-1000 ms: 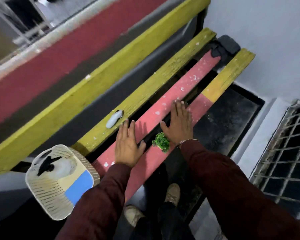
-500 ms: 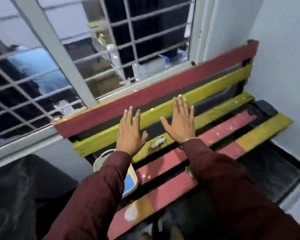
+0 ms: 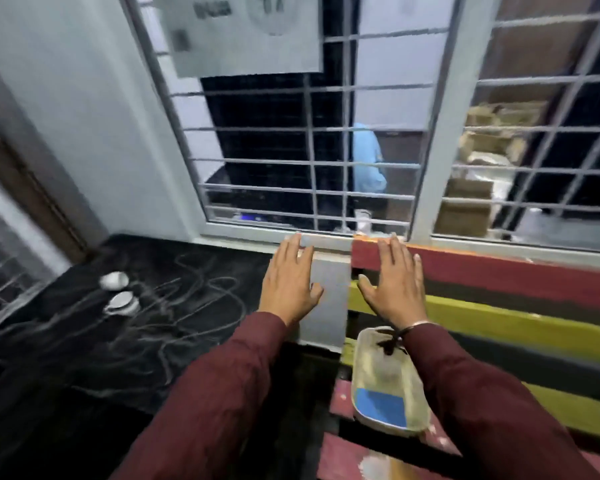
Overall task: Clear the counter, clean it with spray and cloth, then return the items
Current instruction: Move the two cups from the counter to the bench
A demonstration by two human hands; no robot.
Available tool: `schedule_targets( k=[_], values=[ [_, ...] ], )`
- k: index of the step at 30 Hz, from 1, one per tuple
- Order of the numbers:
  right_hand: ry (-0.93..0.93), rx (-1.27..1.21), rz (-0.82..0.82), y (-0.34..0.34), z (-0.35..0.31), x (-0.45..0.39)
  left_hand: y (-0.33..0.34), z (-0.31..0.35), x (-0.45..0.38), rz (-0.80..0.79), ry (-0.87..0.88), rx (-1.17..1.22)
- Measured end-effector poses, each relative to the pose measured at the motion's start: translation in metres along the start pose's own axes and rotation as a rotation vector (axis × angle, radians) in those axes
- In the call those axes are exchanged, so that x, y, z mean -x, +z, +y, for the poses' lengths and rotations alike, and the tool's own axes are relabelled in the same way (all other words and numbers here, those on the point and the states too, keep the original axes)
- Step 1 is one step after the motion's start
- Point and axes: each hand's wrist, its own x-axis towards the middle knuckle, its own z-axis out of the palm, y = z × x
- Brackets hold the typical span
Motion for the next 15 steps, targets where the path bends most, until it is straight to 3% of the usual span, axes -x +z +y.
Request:
schedule_targets(
  k=[6, 15],
  values=[
    [-0.127, -0.052, -0.050, 0.077, -0.149, -0.021, -0.033, -0.168, 0.036, -0.004, -0.171, -0.011],
    [-0.066, -0.384, -0.271, 0.190, -0.356, -0.016, -0.070, -0.375, 0.098, -0.025, -0.432, 0.049]
  ],
)
